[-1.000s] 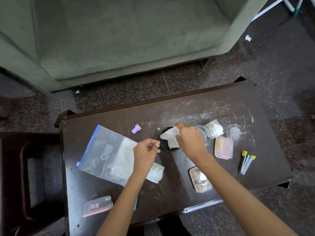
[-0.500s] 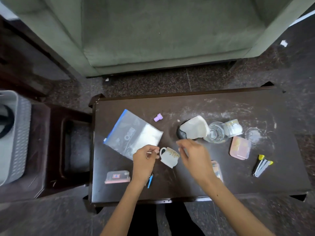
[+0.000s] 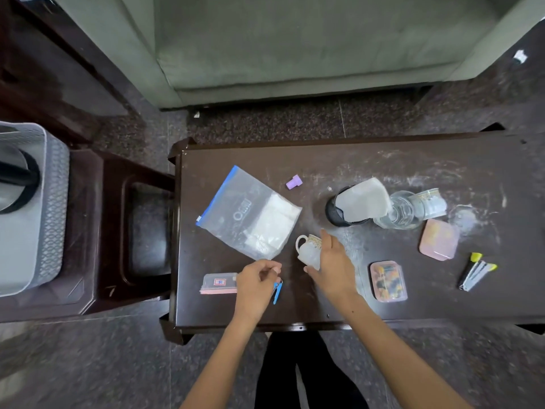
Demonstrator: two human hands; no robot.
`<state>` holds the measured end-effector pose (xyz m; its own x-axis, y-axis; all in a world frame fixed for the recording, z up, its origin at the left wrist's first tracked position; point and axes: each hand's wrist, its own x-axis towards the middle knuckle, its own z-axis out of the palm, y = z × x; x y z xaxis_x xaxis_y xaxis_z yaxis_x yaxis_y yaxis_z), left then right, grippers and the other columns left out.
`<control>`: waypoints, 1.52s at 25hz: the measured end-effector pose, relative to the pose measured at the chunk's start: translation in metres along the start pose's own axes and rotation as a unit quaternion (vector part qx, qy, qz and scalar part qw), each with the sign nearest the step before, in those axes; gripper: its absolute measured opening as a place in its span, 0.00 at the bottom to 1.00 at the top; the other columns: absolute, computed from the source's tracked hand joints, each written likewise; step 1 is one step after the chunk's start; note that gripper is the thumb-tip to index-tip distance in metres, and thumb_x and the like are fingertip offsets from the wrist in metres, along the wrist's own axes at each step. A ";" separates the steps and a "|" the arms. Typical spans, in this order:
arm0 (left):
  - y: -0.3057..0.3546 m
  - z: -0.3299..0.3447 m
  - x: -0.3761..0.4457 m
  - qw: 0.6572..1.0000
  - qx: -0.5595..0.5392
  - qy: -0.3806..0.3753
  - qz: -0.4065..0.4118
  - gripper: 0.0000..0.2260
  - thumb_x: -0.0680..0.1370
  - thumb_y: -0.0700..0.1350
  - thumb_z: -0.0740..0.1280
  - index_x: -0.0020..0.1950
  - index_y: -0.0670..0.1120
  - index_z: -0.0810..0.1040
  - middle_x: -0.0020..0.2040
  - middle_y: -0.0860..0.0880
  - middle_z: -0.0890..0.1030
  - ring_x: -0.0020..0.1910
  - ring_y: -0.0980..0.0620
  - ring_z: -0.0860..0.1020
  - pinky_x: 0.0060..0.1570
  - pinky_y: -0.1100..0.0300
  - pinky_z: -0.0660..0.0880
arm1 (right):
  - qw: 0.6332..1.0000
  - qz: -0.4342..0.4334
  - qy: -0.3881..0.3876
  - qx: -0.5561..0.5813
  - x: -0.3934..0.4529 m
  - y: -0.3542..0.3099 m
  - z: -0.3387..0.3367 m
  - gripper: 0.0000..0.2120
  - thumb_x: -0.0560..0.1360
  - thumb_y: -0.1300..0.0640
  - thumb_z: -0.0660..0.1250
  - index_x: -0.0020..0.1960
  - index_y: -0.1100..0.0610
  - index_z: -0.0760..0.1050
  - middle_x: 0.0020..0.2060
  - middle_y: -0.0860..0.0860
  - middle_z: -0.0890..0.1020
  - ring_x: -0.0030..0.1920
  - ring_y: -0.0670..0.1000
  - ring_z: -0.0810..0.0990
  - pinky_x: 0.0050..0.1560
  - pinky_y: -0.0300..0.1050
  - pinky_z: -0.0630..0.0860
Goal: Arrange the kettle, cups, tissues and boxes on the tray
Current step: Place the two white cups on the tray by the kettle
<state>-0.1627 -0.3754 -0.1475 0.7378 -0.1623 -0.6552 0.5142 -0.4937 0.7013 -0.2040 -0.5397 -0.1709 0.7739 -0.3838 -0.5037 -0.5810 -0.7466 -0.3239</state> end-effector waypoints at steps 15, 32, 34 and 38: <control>0.050 0.071 0.003 0.966 -0.159 -0.110 -0.169 0.13 0.74 0.52 0.70 0.46 0.42 0.81 0.45 0.43 0.84 0.46 0.48 0.82 0.53 0.53 0.77 | 0.982 -0.163 0.092 -0.027 -0.037 0.030 -0.025 0.25 0.54 0.64 0.79 0.49 0.54 0.77 0.41 0.47 0.81 0.44 0.50 0.76 0.25 0.39 0.71; 0.124 0.209 -0.019 0.958 -0.213 -0.128 -0.140 0.14 0.74 0.45 0.71 0.51 0.34 0.81 0.50 0.38 0.83 0.48 0.49 0.81 0.37 0.65 0.79 | 0.993 -0.012 0.112 0.023 0.031 0.193 -0.163 0.25 0.69 0.72 0.61 0.65 0.58 0.70 0.63 0.55 0.72 0.61 0.58 0.72 0.53 0.51 0.73; 0.127 0.211 -0.017 0.962 -0.205 -0.120 -0.138 0.12 0.74 0.45 0.71 0.50 0.36 0.81 0.51 0.38 0.83 0.49 0.48 0.82 0.36 0.66 0.78 | 0.995 -0.025 0.090 -0.021 0.061 0.198 -0.166 0.29 0.70 0.72 0.62 0.69 0.58 0.65 0.68 0.54 0.68 0.67 0.55 0.67 0.60 0.47 0.70; 0.131 0.211 -0.013 0.963 -0.207 -0.106 -0.134 0.13 0.73 0.46 0.72 0.48 0.36 0.82 0.51 0.39 0.83 0.50 0.47 0.83 0.41 0.63 0.79 | 0.993 -0.087 0.018 -0.076 0.101 0.206 -0.164 0.32 0.70 0.69 0.69 0.71 0.58 0.63 0.69 0.54 0.68 0.69 0.55 0.67 0.64 0.49 0.71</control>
<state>-0.1973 -0.6182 -0.1058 0.4717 -0.2689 -0.8397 0.8359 -0.1668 0.5230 -0.2041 -0.8215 -0.1578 0.8697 -0.2587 -0.4204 -0.3950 -0.8755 -0.2783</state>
